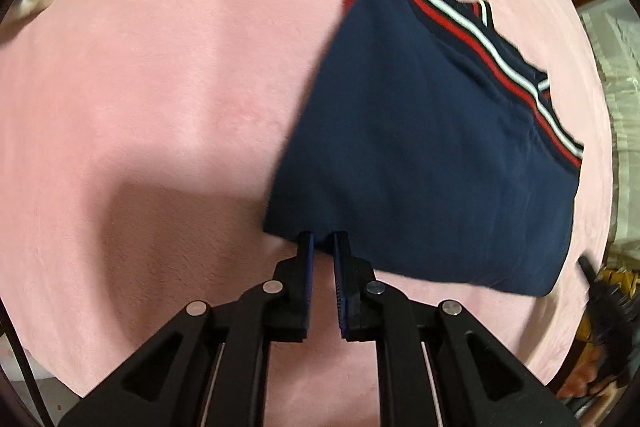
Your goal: Fold large clothes
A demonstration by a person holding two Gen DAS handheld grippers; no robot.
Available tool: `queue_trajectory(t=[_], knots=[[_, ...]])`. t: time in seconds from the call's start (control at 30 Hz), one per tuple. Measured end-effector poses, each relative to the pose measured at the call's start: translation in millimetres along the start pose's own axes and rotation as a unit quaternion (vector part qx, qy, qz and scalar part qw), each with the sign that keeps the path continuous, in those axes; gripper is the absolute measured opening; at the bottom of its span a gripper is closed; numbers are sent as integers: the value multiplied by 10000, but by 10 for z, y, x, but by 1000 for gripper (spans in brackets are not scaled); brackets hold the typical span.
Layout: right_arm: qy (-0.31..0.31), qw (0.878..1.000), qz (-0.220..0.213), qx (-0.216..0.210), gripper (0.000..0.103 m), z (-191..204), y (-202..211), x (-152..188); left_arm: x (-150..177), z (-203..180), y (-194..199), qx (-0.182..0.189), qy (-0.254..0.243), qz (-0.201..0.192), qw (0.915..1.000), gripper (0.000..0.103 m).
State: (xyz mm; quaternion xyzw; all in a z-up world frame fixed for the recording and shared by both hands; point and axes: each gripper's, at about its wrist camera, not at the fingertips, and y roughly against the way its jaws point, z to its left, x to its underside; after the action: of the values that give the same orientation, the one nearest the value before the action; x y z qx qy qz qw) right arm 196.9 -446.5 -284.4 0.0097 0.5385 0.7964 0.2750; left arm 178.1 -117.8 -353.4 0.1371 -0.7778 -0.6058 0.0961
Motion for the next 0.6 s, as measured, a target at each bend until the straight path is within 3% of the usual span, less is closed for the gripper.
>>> queue_trajectory(t=[0.1,0.2,0.3,0.43,0.47,0.57,0.6], knots=[[454,9974,208,-529,2,544,-255,26,13,-95,-141,116,110,125,9998,9],[881,9926,497,-669,2,1018,-574,51,78,-93,-163,234,198,182,9994,9],[1103,9891,799,-556,2,1295,-923,89,128,-62,-178,436,340,248,9982,12],[1221,9876,952,-245,2,1385,-1094,150,183,24,-151,773,447,228,9957,18],[1266,9869,995,-136,2,1398,-1121,156,212,6,-159,878,461,205,9949,23],[1413,9817,1234,310,0,1446,-1260,139,256,173,-41,1510,669,110,9862,55],[1455,9799,1293,442,0,1482,-1320,120,285,247,-7,1727,794,71,9817,60]])
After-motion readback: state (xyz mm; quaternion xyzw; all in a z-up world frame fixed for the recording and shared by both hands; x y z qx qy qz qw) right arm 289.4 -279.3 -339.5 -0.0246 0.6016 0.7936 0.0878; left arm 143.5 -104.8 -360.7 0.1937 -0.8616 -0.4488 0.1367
